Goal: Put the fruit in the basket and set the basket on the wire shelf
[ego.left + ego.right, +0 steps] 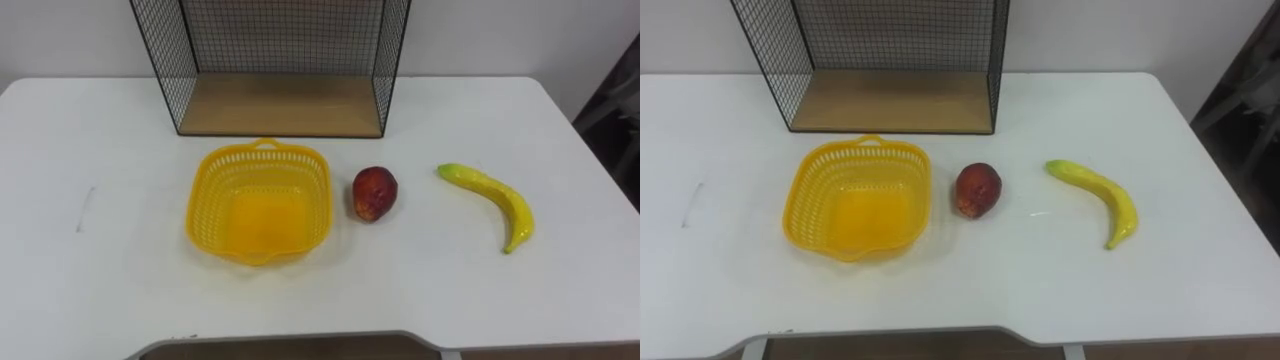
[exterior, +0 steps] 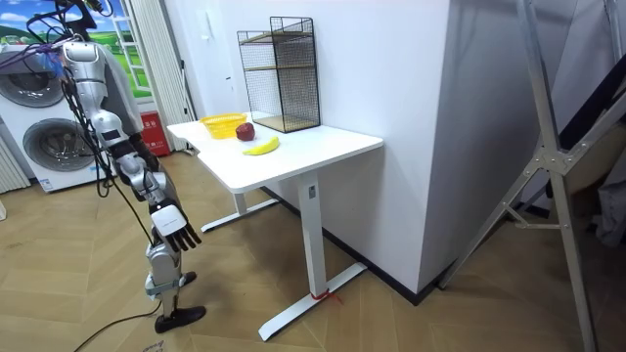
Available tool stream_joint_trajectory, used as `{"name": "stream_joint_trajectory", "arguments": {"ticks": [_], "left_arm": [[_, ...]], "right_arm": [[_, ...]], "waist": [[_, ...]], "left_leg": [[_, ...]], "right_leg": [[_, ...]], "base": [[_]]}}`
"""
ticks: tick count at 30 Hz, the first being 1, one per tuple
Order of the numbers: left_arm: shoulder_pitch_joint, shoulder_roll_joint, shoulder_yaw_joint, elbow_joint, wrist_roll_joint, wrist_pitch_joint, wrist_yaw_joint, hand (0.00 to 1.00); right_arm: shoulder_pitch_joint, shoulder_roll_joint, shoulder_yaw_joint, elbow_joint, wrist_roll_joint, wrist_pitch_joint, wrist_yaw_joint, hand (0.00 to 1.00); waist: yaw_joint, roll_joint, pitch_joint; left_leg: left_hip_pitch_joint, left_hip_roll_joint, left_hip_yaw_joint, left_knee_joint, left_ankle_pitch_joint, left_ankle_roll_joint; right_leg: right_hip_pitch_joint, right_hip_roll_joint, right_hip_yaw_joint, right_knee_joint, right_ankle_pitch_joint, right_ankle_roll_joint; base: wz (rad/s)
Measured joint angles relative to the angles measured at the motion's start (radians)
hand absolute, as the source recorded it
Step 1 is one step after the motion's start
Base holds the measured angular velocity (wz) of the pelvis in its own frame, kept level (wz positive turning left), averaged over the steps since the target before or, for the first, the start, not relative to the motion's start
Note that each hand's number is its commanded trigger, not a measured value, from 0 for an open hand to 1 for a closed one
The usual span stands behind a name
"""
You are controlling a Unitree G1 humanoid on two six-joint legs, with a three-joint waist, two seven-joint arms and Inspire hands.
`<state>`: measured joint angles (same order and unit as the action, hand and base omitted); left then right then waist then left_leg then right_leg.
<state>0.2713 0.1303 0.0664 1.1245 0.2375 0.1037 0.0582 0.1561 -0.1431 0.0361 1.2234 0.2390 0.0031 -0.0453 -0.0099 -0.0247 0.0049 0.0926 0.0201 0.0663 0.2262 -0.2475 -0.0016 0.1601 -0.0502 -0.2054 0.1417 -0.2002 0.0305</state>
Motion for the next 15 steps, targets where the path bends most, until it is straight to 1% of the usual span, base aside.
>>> {"name": "stream_joint_trajectory", "arguments": {"ticks": [1,2,4,5,6,7,9,10,11,12,14,15], "left_arm": [[0.0,-0.001,0.004,0.004,-0.005,-0.001,0.0,0.0],[-0.001,-0.003,0.01,0.005,-0.007,-0.001,0.0,0.0],[-0.002,-0.007,0.016,0.006,-0.007,-0.001,0.001,0.0],[-0.002,-0.012,0.022,0.008,-0.007,0.0,0.004,0.0],[-0.001,-0.014,0.023,0.008,-0.008,0.0,0.006,0.0],[0.0,-0.018,0.032,0.008,-0.008,0.0,0.007,0.0],[0.006,-0.021,0.039,0.008,-0.008,0.0,0.015,0.0],[0.009,-0.022,0.051,0.007,-0.008,0.0,0.021,0.0],[0.011,-0.024,0.061,0.006,-0.008,0.0,0.024,0.0],[0.012,-0.024,0.067,0.006,-0.008,-0.001,0.026,0.0],[0.022,-0.025,0.099,0.002,-0.009,-0.001,0.031,0.0],[0.027,-0.026,0.103,-0.001,-0.009,-0.001,0.034,0.0]], "right_arm": [[0.0,0.003,-0.002,0.007,0.018,-0.001,-0.01,0.0],[0.0,0.009,-0.014,0.014,0.034,0.0,-0.023,0.0],[0.001,0.017,-0.029,0.021,0.064,0.0,-0.045,0.0],[0.001,0.019,-0.036,0.024,0.098,0.001,-0.052,0.0],[0.001,0.02,-0.044,0.026,0.124,0.002,-0.054,0.0],[0.002,0.023,-0.079,0.027,0.169,0.008,-0.058,0.0],[-0.002,0.024,-0.13,0.026,0.217,0.018,-0.075,0.0],[-0.002,0.023,-0.166,0.026,0.247,0.019,-0.09,0.0],[0.001,0.021,-0.2,0.025,0.281,0.02,-0.108,0.0],[0.002,0.02,-0.214,0.025,0.298,0.02,-0.119,0.0],[0.0,0.023,-0.28,0.025,0.386,0.021,-0.156,0.0],[-0.001,0.023,-0.299,0.025,0.398,0.021,-0.164,0.0]], "waist": [[0.004,-0.002,0.0013],[0.007,0.002,-0.0007],[0.014,0.0,0.0009],[0.012,0.003,-0.0002],[0.011,0.001,0.0013],[0.004,0.005,0.0001],[-0.013,0.006,0.001],[-0.018,0.011,0.0004],[-0.02,0.014,0.0014],[-0.02,0.016,0.0011],[-0.043,0.017,0.0006],[-0.049,0.017,0.0004]], "left_leg": [[0.007,0.0,0.004,-0.004,0.0,0.0],[0.011,0.0,0.004,-0.004,0.0,0.0],[0.014,0.0,0.008,-0.006,0.0,0.0],[0.016,0.0,0.008,-0.008,0.0,0.0],[0.016,0.0,0.008,-0.008,-0.001,0.0],[0.015,-0.001,0.001,-0.006,-0.001,0.0],[0.015,-0.001,-0.005,-0.005,-0.001,0.0],[0.016,-0.001,-0.004,-0.004,-0.001,0.0],[0.019,0.0,-0.002,-0.005,-0.001,0.0],[0.021,0.0,-0.001,-0.005,-0.001,0.0],[0.022,-0.002,-0.002,-0.006,-0.001,0.0],[0.023,-0.002,-0.003,-0.006,-0.001,0.0]], "right_leg": [[0.006,0.0,0.003,0.0,0.0,0.0],[0.014,0.0,0.003,-0.002,0.0,0.0],[0.015,0.0,0.01,-0.002,0.0,0.0],[0.016,0.0,0.011,-0.001,0.0,0.0],[0.017,0.0,0.01,0.0,0.0,0.0],[0.018,0.0,0.007,0.0,0.0,0.0],[0.018,0.0,0.004,0.002,0.0,0.0],[0.02,0.0,0.002,0.002,0.0,0.0],[0.016,0.0,0.005,0.003,0.0,0.0],[0.016,0.0,0.007,0.004,0.0,0.0],[0.023,-0.002,0.001,0.0,-0.001,0.001],[0.025,-0.002,0.001,-0.002,-0.001,0.001]], "base": [[-0.08],[-0.06],[-0.04],[-0.03],[0.04],[0.1],[0.08],[0.0],[-0.05],[-0.04],[0.02],[0.05]]}}
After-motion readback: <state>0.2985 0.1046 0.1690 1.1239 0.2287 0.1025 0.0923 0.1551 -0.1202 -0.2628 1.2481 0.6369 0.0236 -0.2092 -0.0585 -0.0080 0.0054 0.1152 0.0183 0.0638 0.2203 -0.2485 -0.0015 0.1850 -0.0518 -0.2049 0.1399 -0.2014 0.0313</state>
